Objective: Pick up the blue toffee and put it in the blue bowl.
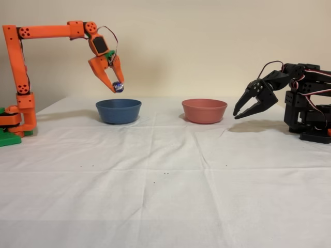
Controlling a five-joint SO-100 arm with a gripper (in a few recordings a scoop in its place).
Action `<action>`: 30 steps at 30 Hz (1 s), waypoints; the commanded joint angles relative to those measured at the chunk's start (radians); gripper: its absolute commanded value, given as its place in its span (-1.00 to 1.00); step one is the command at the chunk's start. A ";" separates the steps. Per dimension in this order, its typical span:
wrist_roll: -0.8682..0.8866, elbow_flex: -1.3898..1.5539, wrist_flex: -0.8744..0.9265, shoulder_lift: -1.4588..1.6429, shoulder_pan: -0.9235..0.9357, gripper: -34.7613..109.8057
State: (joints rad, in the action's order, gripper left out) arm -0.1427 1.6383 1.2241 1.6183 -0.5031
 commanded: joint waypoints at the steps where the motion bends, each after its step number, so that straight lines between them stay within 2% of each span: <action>1: 0.012 -0.061 -0.032 -0.021 -0.083 -0.41; 15: 0.046 -0.255 -0.058 -0.302 -0.160 -0.41; 18: 0.057 -0.259 -0.058 -0.324 -0.163 -0.31; 26: 0.063 -0.255 -0.041 -0.307 -0.141 0.09; 30: 0.034 -0.229 -0.026 -0.264 -0.129 0.17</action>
State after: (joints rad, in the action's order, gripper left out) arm -0.0844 1.4465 1.1781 1.2625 -0.6397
